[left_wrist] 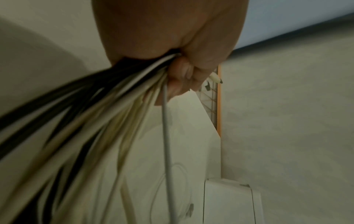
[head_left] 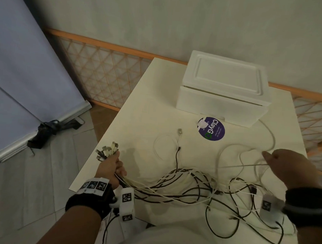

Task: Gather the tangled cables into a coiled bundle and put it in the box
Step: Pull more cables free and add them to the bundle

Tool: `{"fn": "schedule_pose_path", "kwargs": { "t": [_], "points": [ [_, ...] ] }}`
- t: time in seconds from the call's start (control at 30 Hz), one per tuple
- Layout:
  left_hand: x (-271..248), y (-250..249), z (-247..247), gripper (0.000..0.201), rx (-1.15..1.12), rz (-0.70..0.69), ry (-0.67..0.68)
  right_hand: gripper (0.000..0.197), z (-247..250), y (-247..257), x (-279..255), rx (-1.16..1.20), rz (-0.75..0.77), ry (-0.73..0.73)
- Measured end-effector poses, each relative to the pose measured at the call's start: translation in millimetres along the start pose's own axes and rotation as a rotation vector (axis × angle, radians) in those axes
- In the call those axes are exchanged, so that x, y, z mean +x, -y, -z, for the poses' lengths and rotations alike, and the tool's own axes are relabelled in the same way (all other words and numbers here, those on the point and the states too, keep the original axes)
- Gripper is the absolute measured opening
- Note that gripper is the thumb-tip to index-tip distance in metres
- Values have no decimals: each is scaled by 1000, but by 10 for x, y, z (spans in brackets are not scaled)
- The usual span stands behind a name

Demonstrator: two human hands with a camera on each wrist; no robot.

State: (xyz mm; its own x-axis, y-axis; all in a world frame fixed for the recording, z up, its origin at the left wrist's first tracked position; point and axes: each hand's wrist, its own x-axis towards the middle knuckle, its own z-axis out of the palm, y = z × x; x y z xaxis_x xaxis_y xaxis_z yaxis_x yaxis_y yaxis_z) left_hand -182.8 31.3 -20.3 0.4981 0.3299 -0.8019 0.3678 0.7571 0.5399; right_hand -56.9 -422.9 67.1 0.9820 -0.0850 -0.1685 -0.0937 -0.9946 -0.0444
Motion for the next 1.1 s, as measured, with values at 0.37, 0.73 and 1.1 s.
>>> {"fn": "schedule_pose_path", "kwargs": {
  "t": [0.37,0.73,1.1],
  "points": [
    [-245,134,-442,33,202,-62,132,19,-584,1765,-292,363,564,287],
    [-257,86,-436,34,187,-36,179,23,-940,2172,-187,-194,830,282],
    [-210,-46,-573,39,148,-115,171,14,128,1796,-216,423,497,44]
  ]
}}
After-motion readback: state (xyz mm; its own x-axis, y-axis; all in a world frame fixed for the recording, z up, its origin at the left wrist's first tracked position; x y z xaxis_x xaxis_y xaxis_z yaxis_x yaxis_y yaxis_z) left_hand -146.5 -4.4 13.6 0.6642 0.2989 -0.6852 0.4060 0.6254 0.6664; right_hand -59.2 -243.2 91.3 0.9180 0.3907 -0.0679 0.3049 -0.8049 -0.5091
